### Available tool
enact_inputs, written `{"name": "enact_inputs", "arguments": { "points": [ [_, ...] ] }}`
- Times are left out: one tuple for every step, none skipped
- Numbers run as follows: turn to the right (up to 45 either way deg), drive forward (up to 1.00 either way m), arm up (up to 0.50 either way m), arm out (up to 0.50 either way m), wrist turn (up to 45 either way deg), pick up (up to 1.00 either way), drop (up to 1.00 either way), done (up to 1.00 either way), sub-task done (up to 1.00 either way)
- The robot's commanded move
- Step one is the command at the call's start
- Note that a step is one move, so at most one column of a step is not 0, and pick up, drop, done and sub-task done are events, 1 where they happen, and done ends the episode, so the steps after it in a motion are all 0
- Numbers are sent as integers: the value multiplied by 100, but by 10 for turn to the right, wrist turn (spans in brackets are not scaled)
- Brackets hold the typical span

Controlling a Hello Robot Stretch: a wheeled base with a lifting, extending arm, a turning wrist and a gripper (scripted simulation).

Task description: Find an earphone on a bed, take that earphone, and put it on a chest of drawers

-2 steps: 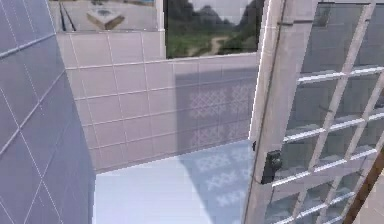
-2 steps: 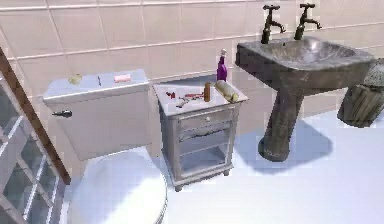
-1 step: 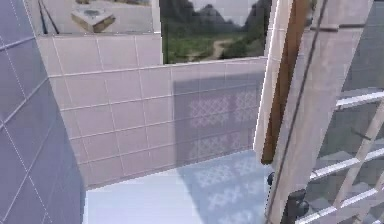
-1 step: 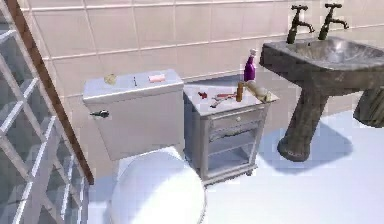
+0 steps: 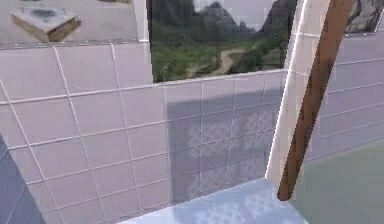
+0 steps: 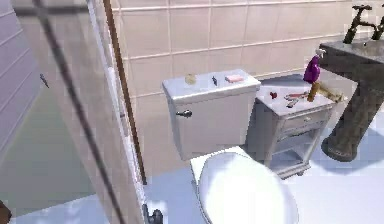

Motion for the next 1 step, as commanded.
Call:
{"name": "enact_inputs", "arguments": {
  "points": [
    [-30, 0, 0, 0, 0, 0, 0, 0, 0]
  ]
}}
